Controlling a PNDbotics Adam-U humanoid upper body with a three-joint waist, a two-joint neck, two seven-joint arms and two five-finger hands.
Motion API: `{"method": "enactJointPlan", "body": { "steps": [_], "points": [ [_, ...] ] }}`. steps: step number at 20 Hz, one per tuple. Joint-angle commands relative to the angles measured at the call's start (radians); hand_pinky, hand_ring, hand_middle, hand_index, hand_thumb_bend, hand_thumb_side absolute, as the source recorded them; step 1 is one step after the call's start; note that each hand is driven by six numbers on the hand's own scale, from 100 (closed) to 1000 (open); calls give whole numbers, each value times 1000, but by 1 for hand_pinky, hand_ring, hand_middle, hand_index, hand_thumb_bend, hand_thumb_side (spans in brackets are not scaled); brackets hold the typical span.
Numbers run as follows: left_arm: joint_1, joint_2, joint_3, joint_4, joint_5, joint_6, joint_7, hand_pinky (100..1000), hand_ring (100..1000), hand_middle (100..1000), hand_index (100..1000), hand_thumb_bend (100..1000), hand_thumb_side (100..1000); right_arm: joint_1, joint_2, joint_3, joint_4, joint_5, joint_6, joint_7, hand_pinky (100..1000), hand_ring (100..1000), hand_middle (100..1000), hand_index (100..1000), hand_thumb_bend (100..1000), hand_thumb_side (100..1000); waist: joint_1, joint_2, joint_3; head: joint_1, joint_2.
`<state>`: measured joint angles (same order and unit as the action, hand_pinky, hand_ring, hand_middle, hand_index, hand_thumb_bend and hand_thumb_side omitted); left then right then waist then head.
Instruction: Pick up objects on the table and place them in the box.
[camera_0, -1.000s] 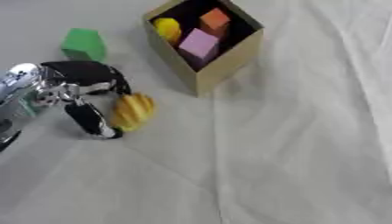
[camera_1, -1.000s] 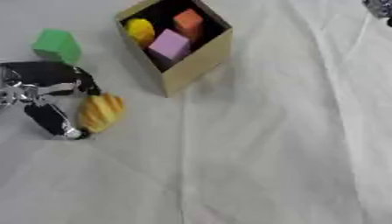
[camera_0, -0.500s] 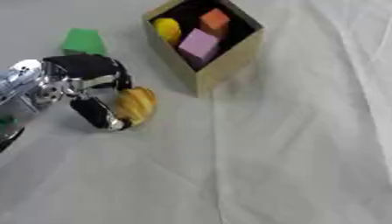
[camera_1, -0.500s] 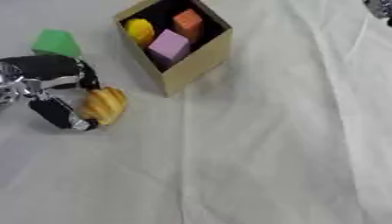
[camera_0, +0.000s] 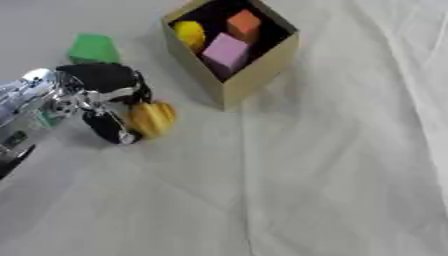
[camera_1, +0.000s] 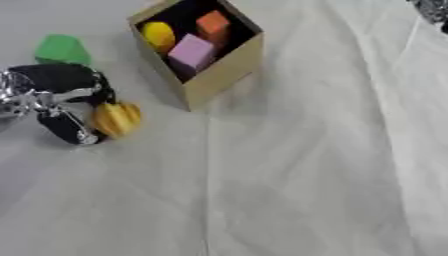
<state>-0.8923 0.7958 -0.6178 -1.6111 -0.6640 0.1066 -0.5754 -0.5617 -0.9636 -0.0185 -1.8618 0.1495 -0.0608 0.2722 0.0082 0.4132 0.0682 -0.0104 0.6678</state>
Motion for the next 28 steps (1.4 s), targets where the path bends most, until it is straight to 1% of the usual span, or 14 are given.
{"method": "enactJointPlan", "body": {
  "steps": [1, 4, 6, 8, 10, 14, 18, 21, 23, 24, 25, 27, 28],
  "points": [
    [-4, 77, 67, -123, 24, 13, 15, 675, 586, 482, 522, 296, 183, -5, -28, -18, -4, -2, -2, -5, 898, 825, 692, 887, 100, 652, 2, -27, 1, -3, -4],
    [-24, 109, 131, -239, 51, 20, 5, 681, 590, 490, 525, 279, 190, -5, -33, -20, -5, -1, -2, -6, 898, 825, 692, 887, 100, 645, 4, -32, 2, -7, 0],
    [-60, 103, 172, -282, 81, 15, -8, 686, 591, 492, 524, 265, 197, -4, -35, -21, -6, 0, -3, -7, 898, 825, 693, 887, 100, 642, 6, -35, 2, -10, 2],
    [-108, 84, 202, -287, 104, 4, -20, 693, 593, 494, 527, 253, 203, -4, -37, -22, -7, 0, -3, -8, 898, 825, 693, 887, 100, 639, 8, -38, -1, -12, 2],
    [-157, 56, 214, -262, 109, -9, -29, 694, 594, 495, 528, 250, 203, -4, -38, -22, -8, 0, -3, -8, 898, 825, 692, 887, 100, 638, 10, -39, -4, -14, 0],
    [-249, -23, 214, -142, 82, -49, -24, 691, 589, 493, 528, 236, 211, -12, -38, -19, -10, 0, -4, -5, 898, 825, 691, 887, 100, 638, 16, -35, -19, -9, -10],
    [-319, -124, 221, 35, 51, -100, 19, 694, 587, 498, 559, 195, 205, -27, -35, -15, -14, 0, -6, -2, 898, 825, 690, 886, 100, 640, 20, -25, -41, 6, -26],
    [-350, -190, 235, 177, 3, -141, 63, 697, 593, 507, 580, 198, 172, -40, -31, -12, -17, -3, -8, 2, 898, 824, 690, 886, 100, 642, 23, -14, -59, 21, -40],
    [-363, -226, 247, 266, -43, -167, 93, 700, 599, 515, 589, 203, 169, -50, -28, -10, -20, -4, -8, 3, 898, 824, 689, 886, 100, 643, 25, -6, -70, 31, -49],
    [-367, -239, 253, 304, -68, -179, 107, 701, 601, 517, 591, 205, 169, -54, -26, -10, -21, -5, -9, 4, 897, 824, 689, 886, 100, 629, 26, -2, -75, 34, -53],
    [-370, -252, 260, 337, -92, -191, 122, 702, 604, 522, 594, 211, 169, -58, -25, -9, -21, -5, -9, 5, 897, 824, 689, 886, 100, 645, 27, 1, -78, 37, -56],
    [-375, -273, 275, 393, -134, -211, 152, 705, 608, 528, 601, 220, 161, -63, -23, -9, -22, -6, -9, 5, 897, 824, 689, 886, 100, 647, 27, 8, -83, 42, -59],
    [-376, -282, 281, 417, -149, -221, 165, 709, 614, 540, 612, 246, 163, -65, -22, -9, -22, -6, -9, 5, 897, 824, 688, 886, 100, 648, 28, 11, -85, 44, -60]
  ]
}}
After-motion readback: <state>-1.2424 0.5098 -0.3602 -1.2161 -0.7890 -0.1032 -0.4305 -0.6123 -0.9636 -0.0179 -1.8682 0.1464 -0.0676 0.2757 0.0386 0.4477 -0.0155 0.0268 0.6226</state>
